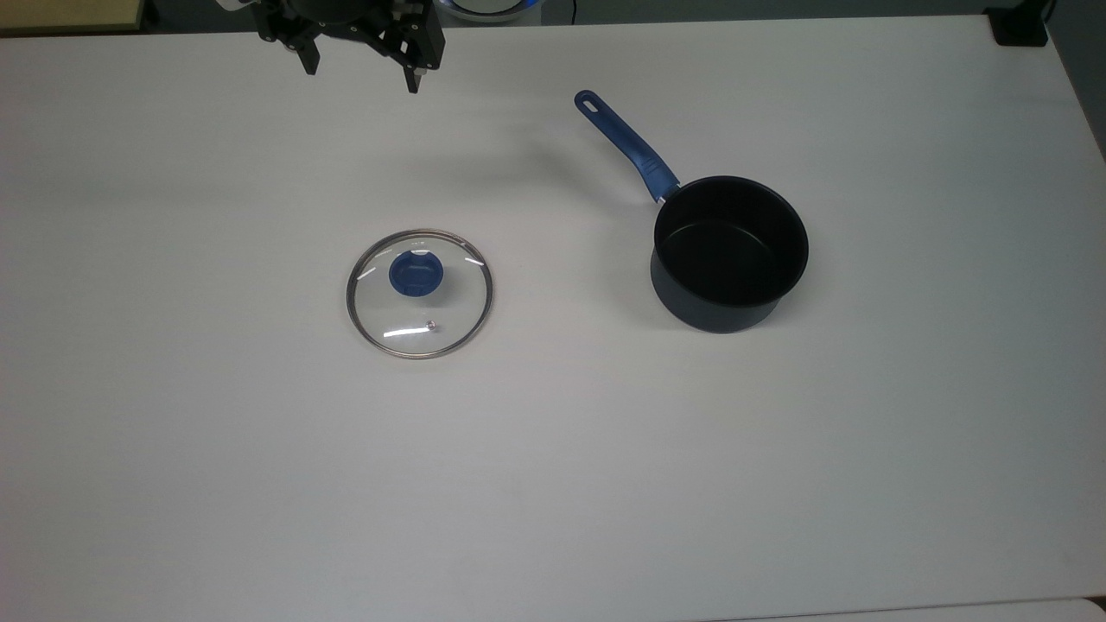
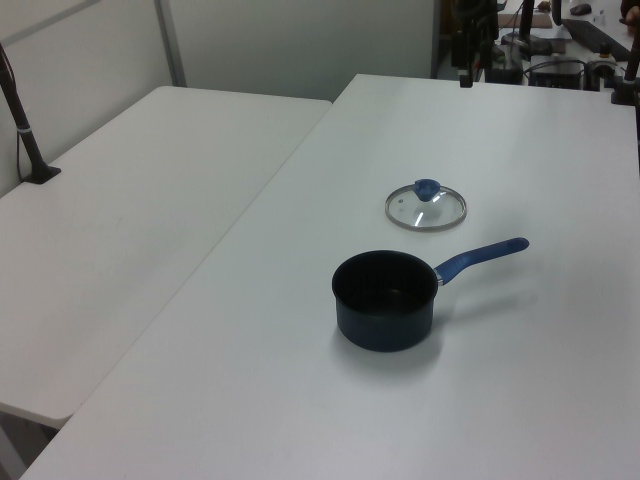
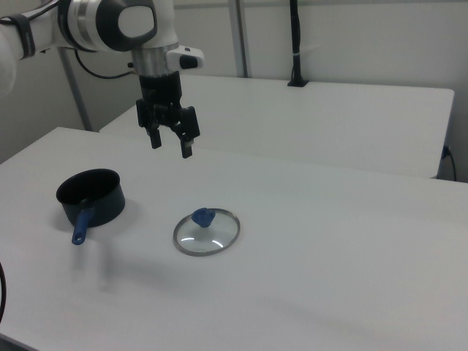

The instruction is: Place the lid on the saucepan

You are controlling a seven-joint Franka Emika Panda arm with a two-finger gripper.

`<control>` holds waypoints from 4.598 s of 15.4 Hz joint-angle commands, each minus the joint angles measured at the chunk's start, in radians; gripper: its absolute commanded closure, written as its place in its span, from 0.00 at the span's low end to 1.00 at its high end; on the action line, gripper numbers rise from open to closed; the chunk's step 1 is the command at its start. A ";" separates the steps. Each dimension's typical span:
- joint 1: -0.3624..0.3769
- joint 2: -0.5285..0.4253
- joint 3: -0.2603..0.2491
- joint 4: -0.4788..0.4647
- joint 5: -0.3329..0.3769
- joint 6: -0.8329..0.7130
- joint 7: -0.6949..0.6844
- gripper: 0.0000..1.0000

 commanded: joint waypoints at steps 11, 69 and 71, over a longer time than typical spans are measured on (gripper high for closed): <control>-0.004 -0.044 -0.020 -0.012 -0.015 -0.053 0.002 0.00; 0.034 0.355 -0.004 -0.089 0.031 0.435 -0.162 0.00; 0.036 0.358 -0.004 -0.092 0.031 0.436 -0.162 0.00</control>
